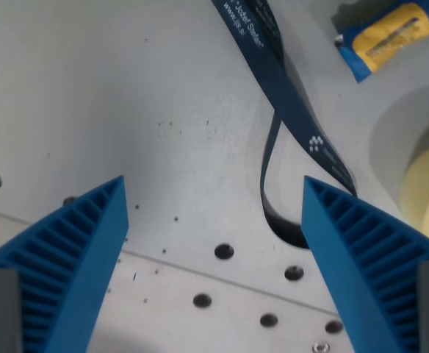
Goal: Move in base negative z
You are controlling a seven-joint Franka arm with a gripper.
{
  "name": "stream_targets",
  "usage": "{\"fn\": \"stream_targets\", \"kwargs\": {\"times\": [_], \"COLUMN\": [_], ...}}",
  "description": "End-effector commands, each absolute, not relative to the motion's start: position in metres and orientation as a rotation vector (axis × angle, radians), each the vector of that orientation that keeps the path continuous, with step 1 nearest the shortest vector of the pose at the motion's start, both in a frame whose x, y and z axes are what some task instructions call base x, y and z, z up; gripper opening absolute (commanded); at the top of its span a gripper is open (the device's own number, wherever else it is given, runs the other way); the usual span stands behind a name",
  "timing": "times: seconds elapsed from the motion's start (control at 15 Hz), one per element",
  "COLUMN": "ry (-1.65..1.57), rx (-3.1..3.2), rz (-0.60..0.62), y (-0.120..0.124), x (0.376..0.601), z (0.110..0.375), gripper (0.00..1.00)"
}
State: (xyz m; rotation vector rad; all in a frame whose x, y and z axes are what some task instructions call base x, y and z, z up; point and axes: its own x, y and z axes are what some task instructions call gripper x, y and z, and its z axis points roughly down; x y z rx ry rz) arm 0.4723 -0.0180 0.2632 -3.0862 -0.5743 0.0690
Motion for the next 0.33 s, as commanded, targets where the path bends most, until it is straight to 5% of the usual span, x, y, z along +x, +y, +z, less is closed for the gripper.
{"fn": "stream_targets", "kwargs": {"times": [0.07,0.33], "ry": [-0.575,-0.575], "rx": [-3.091,-3.091], "rz": [0.021,0.021], "y": [-0.018,-0.017], "x": [0.472,0.474], "z": [0.250,0.230], "gripper": [1.00,1.00]}}
